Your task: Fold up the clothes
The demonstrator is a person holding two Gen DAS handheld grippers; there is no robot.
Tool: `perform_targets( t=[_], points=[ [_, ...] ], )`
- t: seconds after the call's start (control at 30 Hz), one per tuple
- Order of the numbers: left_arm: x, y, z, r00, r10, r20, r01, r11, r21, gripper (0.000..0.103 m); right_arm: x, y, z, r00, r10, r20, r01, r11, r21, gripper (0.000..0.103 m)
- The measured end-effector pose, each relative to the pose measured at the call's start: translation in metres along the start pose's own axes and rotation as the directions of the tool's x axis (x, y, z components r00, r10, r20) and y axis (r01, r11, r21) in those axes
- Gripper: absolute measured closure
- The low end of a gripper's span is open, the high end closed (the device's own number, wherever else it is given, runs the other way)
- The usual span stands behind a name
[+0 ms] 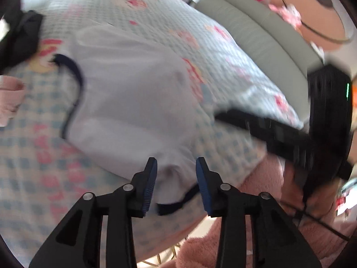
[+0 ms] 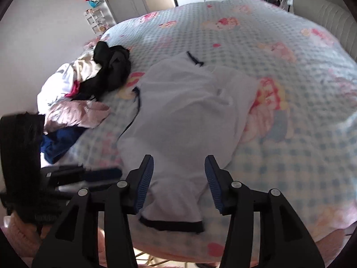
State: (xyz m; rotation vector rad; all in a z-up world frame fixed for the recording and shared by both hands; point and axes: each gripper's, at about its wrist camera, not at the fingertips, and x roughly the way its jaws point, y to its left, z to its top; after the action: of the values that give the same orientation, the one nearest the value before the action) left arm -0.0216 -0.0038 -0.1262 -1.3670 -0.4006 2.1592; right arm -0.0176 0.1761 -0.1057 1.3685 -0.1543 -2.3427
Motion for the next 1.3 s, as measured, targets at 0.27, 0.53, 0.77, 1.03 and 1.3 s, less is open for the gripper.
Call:
perform_targets(
  t=[0.27, 0.53, 0.77, 1.03, 1.3],
  points=[
    [0.032, 0.093, 0.022, 0.992, 0.116, 0.053, -0.097, 0.956, -0.277, 0.044, 0.084, 0.006, -0.041, 0.967, 0.045, -0.252, -0.026, 0.997, 0.078, 0.036],
    [0.049, 0.037, 0.032, 0.99, 0.115, 0.086, -0.096, 0.975, -0.199, 0.092, 0.038, -0.016, -0.036, 0.968, -0.251, -0.01, 0.251, 0.968, 0.004, 0.096],
    [0.043, -0.056, 0.027, 0.993, -0.105, 0.046, 0.104, 0.994, 0.021, 0.086, -0.041, -0.062, -0.001, 0.843, -0.503, 0.189, 0.489, 0.864, 0.119, 0.095],
    [0.045, -0.005, 0.001, 0.994, -0.112, 0.017, 0.113, 0.987, -0.118, 0.069, -0.059, -0.097, -0.044, 0.924, -0.354, 0.148, 0.299, 0.906, 0.3, 0.08],
    [0.018, 0.1, 0.006, 0.985, 0.043, 0.168, 0.029, 0.915, -0.403, 0.058, -0.033, -0.058, -0.065, 0.992, 0.103, 0.067, -0.12, 0.927, 0.356, 0.058]
  ],
)
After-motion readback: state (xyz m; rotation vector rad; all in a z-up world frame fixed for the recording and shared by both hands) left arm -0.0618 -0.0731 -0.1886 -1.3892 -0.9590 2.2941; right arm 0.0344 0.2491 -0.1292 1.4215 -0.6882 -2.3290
